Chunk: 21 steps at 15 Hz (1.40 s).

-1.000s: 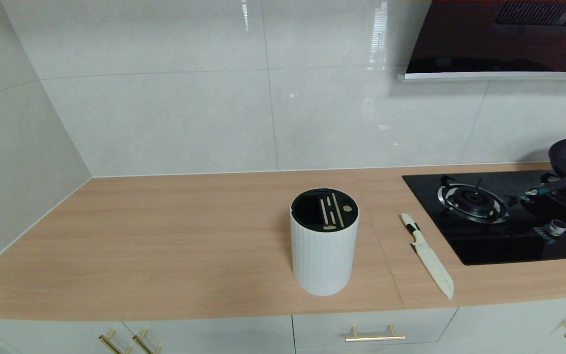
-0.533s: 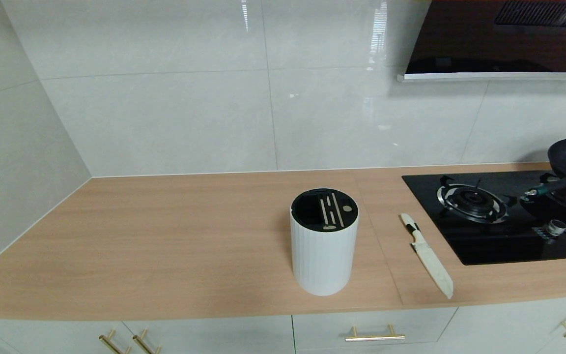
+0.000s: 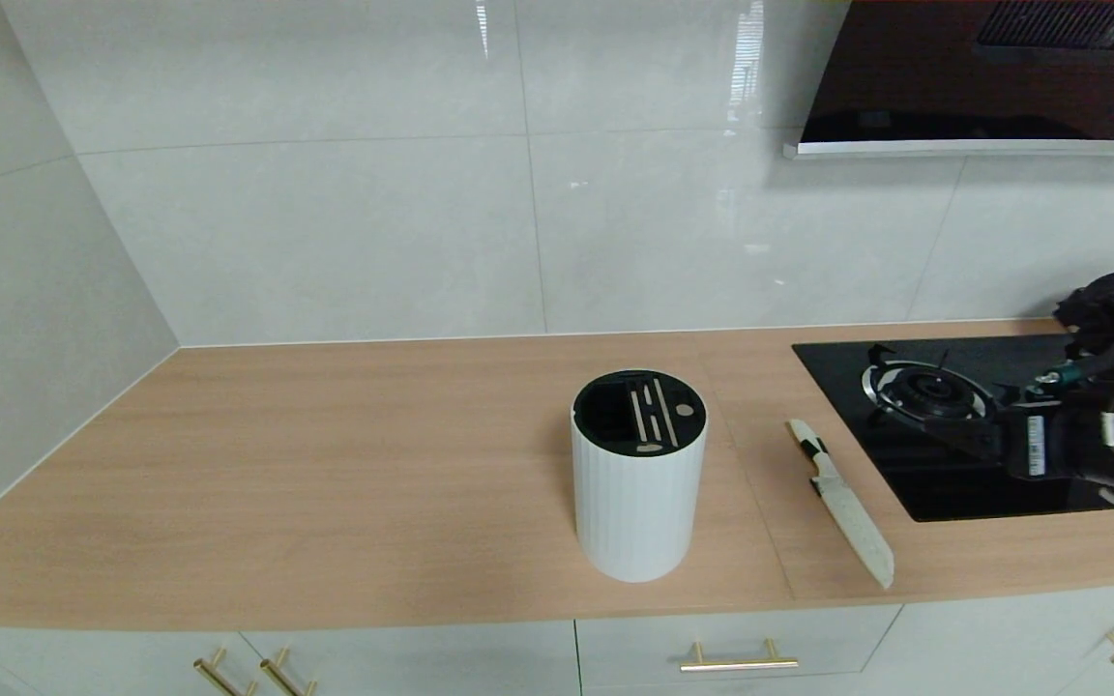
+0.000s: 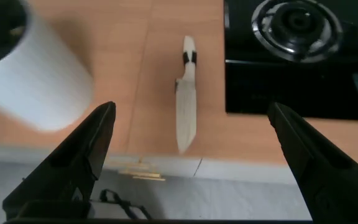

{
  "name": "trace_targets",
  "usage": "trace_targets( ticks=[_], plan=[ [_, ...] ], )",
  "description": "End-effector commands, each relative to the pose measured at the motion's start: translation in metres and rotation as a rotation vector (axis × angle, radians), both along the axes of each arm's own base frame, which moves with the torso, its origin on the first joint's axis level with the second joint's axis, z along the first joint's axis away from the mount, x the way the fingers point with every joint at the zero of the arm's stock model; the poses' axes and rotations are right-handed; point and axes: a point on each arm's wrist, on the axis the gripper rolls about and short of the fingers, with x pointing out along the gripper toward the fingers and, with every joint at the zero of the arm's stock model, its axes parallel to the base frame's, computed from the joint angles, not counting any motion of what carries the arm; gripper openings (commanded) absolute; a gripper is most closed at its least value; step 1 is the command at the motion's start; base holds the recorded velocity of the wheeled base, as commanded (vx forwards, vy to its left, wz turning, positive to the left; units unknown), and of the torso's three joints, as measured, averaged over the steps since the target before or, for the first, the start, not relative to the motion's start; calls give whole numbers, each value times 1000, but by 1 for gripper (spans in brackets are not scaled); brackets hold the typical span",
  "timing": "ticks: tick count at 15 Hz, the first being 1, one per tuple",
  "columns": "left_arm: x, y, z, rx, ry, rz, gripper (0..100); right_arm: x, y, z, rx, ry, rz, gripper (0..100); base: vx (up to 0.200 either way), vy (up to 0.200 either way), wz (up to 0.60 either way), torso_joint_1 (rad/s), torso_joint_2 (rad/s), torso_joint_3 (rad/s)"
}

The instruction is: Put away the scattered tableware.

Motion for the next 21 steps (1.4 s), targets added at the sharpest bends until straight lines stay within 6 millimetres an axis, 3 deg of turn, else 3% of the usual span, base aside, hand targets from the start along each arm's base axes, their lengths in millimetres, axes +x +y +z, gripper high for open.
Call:
trace_targets(
  ticks=[1, 3, 5, 11, 21],
  plan=[
    [0, 0, 0, 0, 1, 1, 100, 61, 12, -53, -38, 148, 15, 100, 0, 0, 0, 0, 0, 0],
    [0, 0, 0, 0, 1, 1, 100, 74, 18, -72, -47, 184, 29, 100, 0, 0, 0, 0, 0, 0],
    [0, 0, 0, 0, 1, 1, 100, 90, 25, -105, -57, 230, 41, 100, 0, 0, 0, 0, 0, 0],
    [0, 0, 0, 1, 1, 1, 100, 119, 34, -170, -61, 234, 54, 100, 0, 0, 0, 0, 0, 0],
    [0, 0, 0, 1, 1, 1, 100, 149, 24, -180, -43, 166, 11, 100, 0, 0, 0, 0, 0, 0]
  ],
)
